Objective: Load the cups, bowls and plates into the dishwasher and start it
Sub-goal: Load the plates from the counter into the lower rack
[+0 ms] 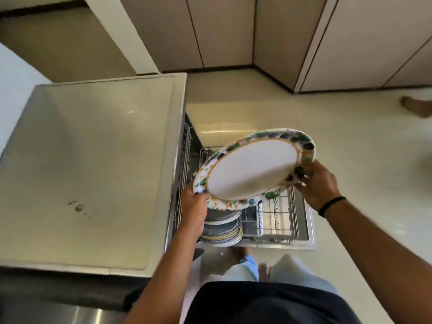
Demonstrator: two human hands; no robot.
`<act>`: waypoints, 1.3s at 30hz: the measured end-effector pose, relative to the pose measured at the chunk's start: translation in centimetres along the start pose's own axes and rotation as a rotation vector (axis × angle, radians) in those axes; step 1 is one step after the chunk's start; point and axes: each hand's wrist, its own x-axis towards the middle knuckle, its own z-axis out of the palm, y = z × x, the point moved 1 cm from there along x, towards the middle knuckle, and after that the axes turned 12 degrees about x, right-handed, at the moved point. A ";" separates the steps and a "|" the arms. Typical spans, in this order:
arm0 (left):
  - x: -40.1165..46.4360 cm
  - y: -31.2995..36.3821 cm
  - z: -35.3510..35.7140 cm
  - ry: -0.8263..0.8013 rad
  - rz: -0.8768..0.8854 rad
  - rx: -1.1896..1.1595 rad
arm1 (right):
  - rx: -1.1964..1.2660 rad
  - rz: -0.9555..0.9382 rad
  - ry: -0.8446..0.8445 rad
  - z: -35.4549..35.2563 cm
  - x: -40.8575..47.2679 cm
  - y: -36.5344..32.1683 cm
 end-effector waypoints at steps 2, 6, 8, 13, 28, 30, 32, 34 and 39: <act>3.1 -0.9 2.6 -0.037 -0.069 -0.022 | 0.162 0.044 0.038 -1.2 2.3 -0.1; 9.1 -3.8 7.2 -0.095 -0.086 -0.037 | 0.142 0.119 0.117 -3.3 7.9 1.0; 12.0 -5.8 9.5 -0.129 -0.049 -0.008 | 0.001 0.228 0.171 -5.1 12.0 2.9; 18.1 -11.6 14.6 -0.118 0.041 0.069 | -0.219 0.461 0.210 -10.1 22.0 8.3; 27.9 -17.2 20.2 -0.225 0.054 0.177 | -0.290 0.319 0.223 -8.8 35.4 9.8; 29.0 -17.0 21.1 -0.200 0.063 0.184 | -0.300 0.324 0.222 -8.5 36.7 9.4; 30.0 -16.8 22.1 -0.186 0.070 0.180 | -0.310 0.327 0.213 -8.0 37.8 8.9; 30.8 -16.6 23.3 -0.189 0.068 0.194 | -0.317 0.325 0.226 -7.8 38.7 8.7; 33.0 -17.0 25.3 -0.178 0.035 0.269 | -0.295 0.300 0.281 -7.3 40.3 8.3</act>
